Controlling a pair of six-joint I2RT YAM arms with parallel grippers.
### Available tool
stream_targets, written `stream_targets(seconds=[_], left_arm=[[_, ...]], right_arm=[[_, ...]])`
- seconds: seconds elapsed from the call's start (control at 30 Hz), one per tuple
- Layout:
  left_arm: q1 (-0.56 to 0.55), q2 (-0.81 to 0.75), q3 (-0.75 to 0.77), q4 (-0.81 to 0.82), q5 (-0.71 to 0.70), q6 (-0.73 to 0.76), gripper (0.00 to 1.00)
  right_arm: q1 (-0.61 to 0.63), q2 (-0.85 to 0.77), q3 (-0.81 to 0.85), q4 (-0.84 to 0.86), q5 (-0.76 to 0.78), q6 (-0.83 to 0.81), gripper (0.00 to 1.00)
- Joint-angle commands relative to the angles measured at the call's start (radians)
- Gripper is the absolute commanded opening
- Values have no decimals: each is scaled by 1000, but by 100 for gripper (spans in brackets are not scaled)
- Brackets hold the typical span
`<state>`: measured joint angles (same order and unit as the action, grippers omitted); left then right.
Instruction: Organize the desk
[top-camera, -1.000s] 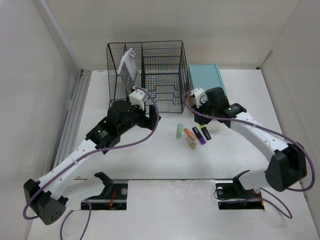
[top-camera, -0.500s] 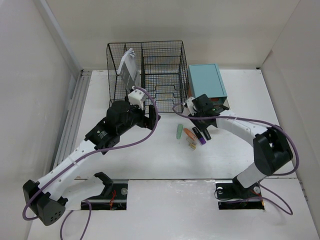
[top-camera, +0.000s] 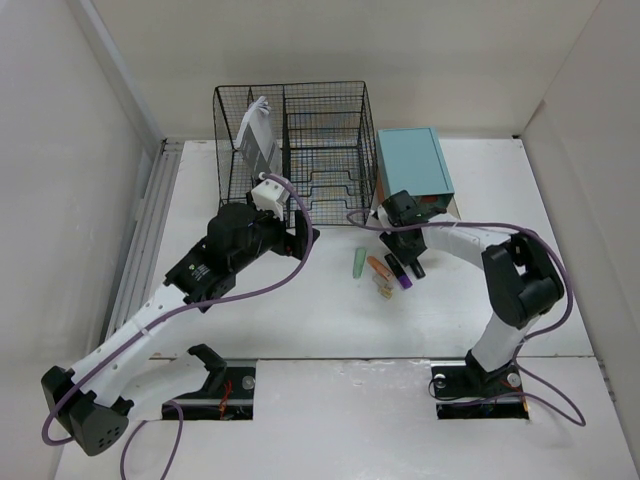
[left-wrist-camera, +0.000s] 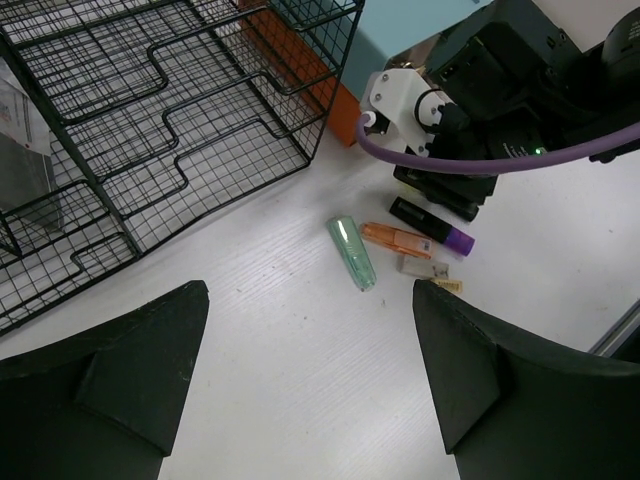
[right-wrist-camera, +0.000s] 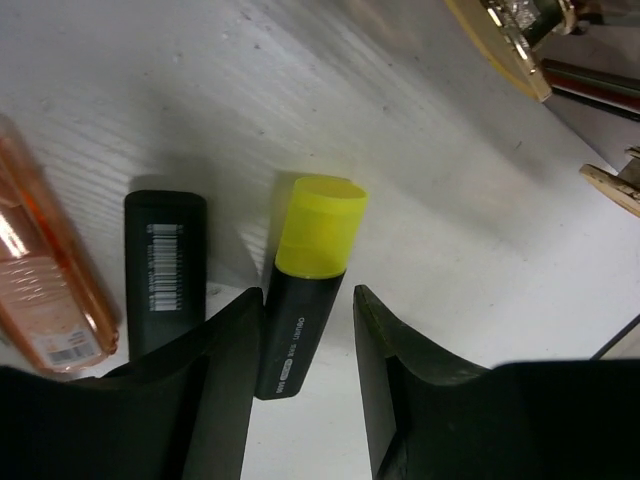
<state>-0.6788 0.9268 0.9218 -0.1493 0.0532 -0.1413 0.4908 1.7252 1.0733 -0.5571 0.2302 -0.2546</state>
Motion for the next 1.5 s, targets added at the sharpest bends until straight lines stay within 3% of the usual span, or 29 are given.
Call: stream_targets(seconds=[0.0, 0.5, 0.83, 0.93, 1.1, 1.27, 1.47], left_arm=[[-1, -23, 3, 36, 16, 9, 81], [-1, -32, 3, 36, 16, 19, 82], [-1, -32, 3, 36, 16, 19, 82], [-1, -32, 3, 36, 16, 19, 82], [-1, -32, 3, 36, 16, 19, 82], [-1, -32, 3, 36, 16, 19, 82], [-1, -32, 3, 36, 16, 19, 82]], right_arm=[[-9, 17, 45, 2, 21, 18, 47], [-28, 79, 122, -99, -212, -38, 48], [25, 59, 113, -110, -164, -38, 48], [25, 59, 112, -119, -155, -38, 40], [25, 31, 112, -119, -166, -38, 17], [25, -62, 91, -79, -233, -100, 14], [25, -185, 207, -106, -390, -167, 13]])
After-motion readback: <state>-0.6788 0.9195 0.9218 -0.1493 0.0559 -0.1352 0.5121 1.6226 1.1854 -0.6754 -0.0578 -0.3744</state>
